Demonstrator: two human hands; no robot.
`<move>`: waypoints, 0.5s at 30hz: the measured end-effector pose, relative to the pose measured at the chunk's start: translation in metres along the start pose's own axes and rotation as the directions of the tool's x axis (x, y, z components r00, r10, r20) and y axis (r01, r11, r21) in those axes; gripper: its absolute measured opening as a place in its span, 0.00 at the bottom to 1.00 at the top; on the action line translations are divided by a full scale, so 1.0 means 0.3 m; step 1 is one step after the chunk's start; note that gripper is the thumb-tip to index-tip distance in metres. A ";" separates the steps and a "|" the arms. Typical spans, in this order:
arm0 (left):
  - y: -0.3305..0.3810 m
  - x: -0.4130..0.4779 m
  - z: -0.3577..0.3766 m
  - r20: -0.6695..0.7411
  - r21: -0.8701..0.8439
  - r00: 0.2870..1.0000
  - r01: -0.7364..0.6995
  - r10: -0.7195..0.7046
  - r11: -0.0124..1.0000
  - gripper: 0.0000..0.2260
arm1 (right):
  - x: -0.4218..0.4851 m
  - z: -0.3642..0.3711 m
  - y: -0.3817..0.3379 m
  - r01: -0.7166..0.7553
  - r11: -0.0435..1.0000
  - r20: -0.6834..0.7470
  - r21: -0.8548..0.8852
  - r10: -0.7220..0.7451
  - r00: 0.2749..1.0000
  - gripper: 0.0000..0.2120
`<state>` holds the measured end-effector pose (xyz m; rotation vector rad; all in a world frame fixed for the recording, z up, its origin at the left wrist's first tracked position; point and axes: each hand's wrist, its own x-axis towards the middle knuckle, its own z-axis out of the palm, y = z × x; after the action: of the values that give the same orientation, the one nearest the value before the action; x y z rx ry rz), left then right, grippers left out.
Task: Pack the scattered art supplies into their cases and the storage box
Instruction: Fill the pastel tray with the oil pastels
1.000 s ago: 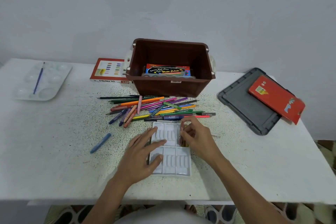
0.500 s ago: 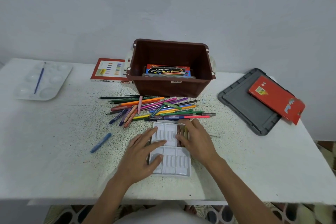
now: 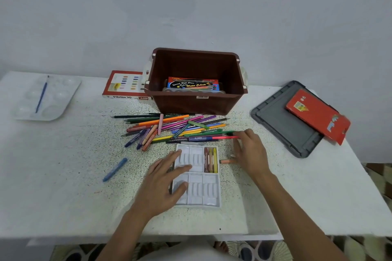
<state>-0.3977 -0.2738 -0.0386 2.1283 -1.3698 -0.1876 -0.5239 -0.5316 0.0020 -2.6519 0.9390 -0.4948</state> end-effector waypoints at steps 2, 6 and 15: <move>0.001 0.000 0.000 0.001 0.003 1.000 0.000 0.000 1.000 0.19 | 0.019 -0.006 0.030 -0.005 0.996 0.005 -0.084 0.006 1.000 0.12; 0.000 0.000 -0.001 0.004 0.008 1.000 0.002 -0.002 1.000 0.19 | 0.036 -0.003 0.065 0.108 0.979 0.061 -0.171 -0.099 0.993 0.17; -0.002 0.003 0.001 -0.005 0.001 1.000 -0.007 0.007 1.000 0.19 | 0.035 0.004 0.093 0.152 0.930 0.000 -0.336 -0.161 0.987 0.14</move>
<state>-0.3971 -0.2744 -0.0390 2.1235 -1.3742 -0.1785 -0.5311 -0.5591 -0.0073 -3.0533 0.8919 -0.4411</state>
